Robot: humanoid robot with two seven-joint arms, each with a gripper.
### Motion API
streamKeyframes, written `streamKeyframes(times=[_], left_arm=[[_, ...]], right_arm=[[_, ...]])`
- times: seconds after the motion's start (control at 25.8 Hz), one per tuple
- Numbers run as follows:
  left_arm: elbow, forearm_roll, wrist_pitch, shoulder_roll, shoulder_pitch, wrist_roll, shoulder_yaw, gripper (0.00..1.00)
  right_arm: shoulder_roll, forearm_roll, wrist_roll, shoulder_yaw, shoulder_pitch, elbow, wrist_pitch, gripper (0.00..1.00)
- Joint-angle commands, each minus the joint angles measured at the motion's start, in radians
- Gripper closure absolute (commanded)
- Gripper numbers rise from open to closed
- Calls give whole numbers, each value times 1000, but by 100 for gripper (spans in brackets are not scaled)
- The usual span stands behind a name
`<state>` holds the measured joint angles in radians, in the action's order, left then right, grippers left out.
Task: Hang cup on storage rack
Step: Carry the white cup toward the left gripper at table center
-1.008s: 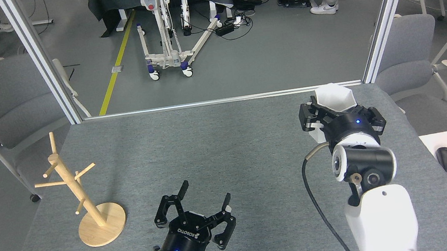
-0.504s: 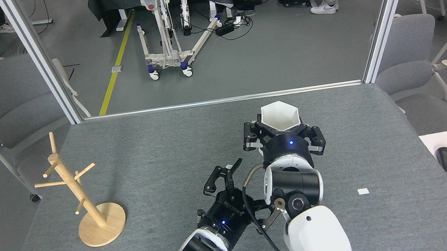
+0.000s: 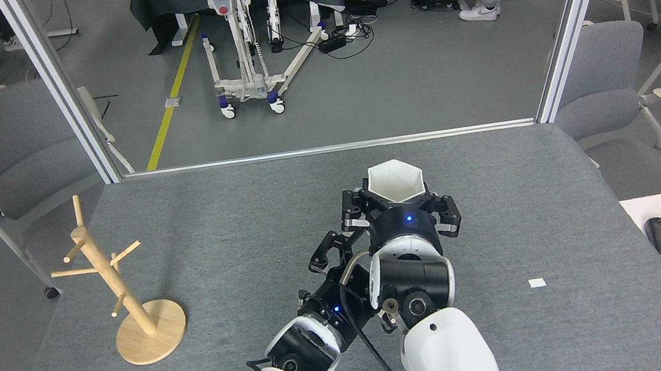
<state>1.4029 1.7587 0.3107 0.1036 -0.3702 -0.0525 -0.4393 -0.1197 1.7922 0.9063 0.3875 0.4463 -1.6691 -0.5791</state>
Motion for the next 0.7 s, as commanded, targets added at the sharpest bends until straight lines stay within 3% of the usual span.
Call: streamKeyframes(times=[0.0, 0.31, 0.66], left_arm=[[-2, -8, 28, 1, -26, -29, 7, 1], [-79, -146, 34, -21, -87, -98, 51, 1], [-91, -156, 76, -28, -88, -110, 60, 1]], right_arm=[[-3, -1, -1, 8, 0, 19, -4, 43], [-6, -2, 0, 65, -5, 49, -44, 43], [-8, -4, 0, 162, -8, 86, -131, 43]])
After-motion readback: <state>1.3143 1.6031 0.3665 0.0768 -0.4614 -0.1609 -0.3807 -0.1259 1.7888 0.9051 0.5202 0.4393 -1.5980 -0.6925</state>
